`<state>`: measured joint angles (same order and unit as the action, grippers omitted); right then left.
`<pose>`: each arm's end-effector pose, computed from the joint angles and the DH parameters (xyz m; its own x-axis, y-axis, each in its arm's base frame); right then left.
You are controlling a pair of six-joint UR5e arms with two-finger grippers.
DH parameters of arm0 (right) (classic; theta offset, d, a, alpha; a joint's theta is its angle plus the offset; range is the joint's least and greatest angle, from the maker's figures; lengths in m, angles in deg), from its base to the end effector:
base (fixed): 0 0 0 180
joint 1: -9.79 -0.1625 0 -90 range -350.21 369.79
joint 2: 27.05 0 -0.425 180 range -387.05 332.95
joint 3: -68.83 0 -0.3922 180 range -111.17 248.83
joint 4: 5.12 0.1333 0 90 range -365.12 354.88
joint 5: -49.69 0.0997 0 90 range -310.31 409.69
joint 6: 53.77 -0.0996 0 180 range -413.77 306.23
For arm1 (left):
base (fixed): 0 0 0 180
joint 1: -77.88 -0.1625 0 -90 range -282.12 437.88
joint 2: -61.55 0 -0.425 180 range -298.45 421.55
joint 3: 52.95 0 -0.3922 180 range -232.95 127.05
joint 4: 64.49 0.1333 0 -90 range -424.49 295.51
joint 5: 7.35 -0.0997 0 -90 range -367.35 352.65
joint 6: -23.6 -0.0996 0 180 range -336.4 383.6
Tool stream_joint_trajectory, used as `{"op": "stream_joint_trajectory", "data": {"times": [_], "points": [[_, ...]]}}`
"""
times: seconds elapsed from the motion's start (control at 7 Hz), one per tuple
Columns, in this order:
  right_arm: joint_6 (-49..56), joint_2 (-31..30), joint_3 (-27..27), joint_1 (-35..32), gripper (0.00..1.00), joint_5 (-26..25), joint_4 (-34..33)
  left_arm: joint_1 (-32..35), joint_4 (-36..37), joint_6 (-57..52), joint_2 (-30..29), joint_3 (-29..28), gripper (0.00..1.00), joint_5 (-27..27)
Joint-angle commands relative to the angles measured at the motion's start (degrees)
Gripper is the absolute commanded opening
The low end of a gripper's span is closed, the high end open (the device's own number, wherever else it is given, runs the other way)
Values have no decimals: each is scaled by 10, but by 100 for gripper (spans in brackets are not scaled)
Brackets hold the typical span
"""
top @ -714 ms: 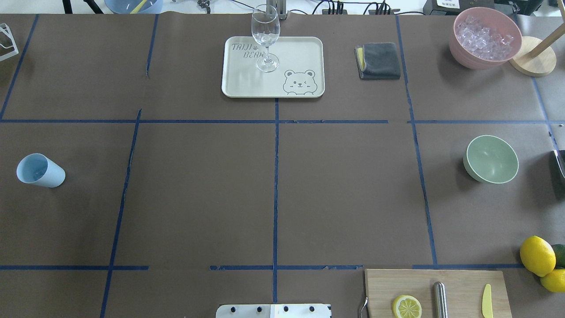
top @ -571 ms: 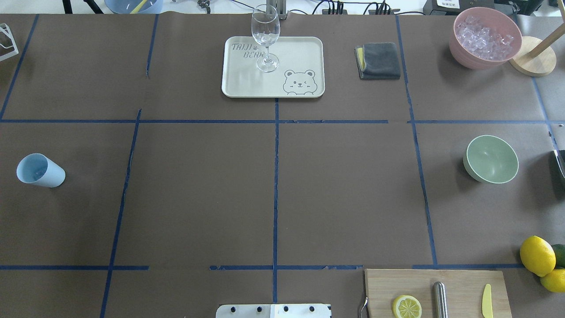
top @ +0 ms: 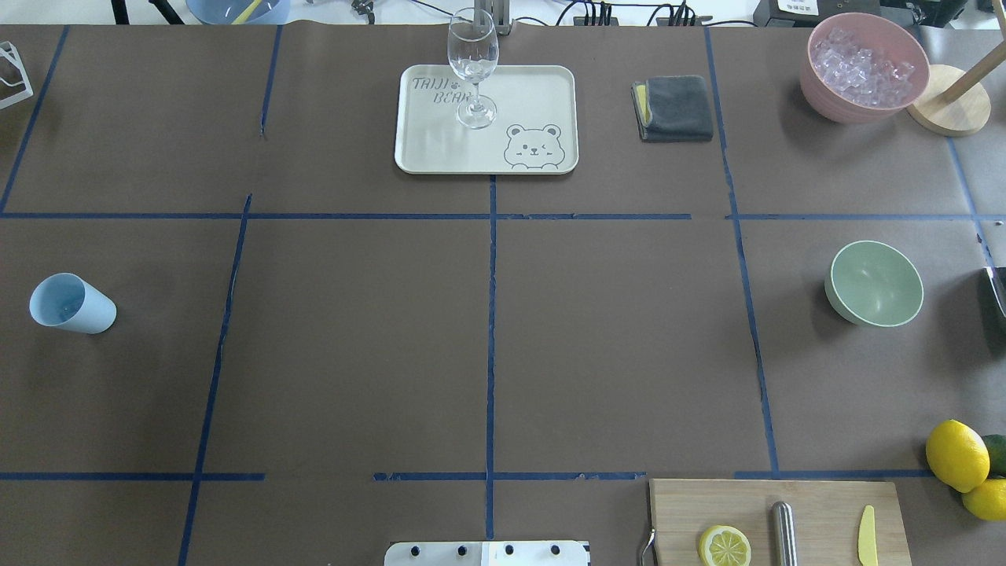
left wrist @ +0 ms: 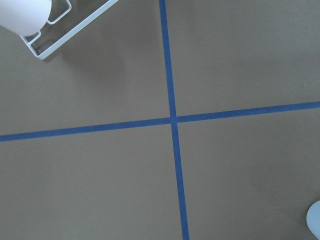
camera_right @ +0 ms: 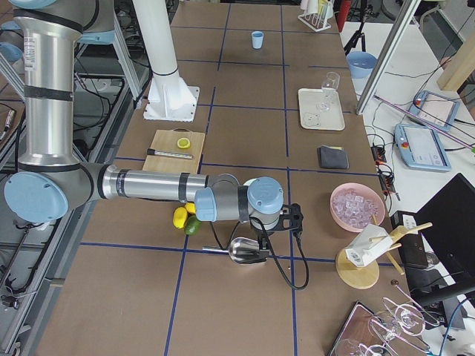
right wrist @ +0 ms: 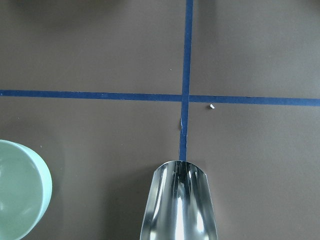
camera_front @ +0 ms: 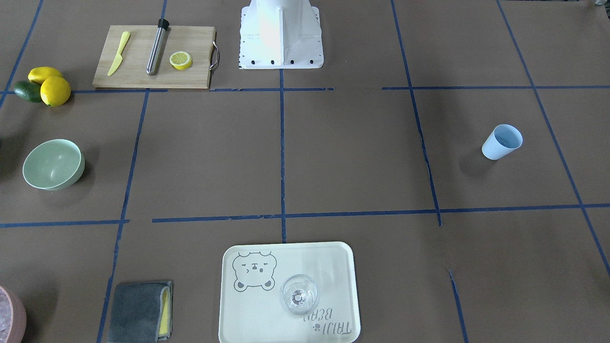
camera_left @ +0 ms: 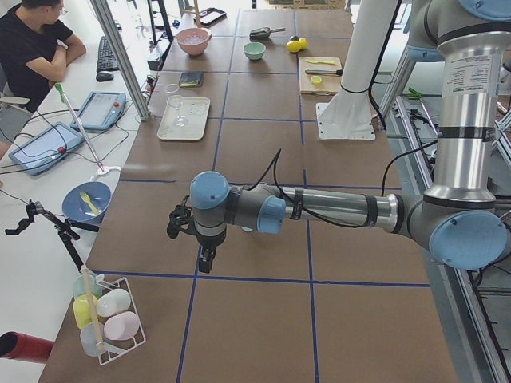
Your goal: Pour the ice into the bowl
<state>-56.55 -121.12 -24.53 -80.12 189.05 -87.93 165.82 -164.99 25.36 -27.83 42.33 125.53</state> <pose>0.0570 -0.4685 0.6445 0.6505 -0.0384 0.7586 -0.0300 0.9966 0.0762 -0.0475 -0.5037 0.6000 0.7266 0.1745 -0.6645 -0.0124 0.9704 0.2412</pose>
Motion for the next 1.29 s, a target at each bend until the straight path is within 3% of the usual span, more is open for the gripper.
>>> {"op": "stream_joint_trajectory", "data": {"times": [0.0, 0.43, 0.57, 0.86, 1.14], "points": [[-45, 19, 24, 0, 100, 2, 2, 0, -30, 1, -11, 33, 100, -3], [-140, 12, 28, 26, 100, 0, 87, -5, -137, 31, -12, 41, 100, -6], [-198, 7, 28, 57, 100, 2, 168, -8, -157, 55, -8, 50, 100, -17], [-363, -2, 29, 153, 100, -3, 308, -48, -260, 118, 41, 69, 100, -96], [-376, -8, 27, 205, 100, -26, 339, -69, -276, 151, 46, 81, 100, -106]]}}
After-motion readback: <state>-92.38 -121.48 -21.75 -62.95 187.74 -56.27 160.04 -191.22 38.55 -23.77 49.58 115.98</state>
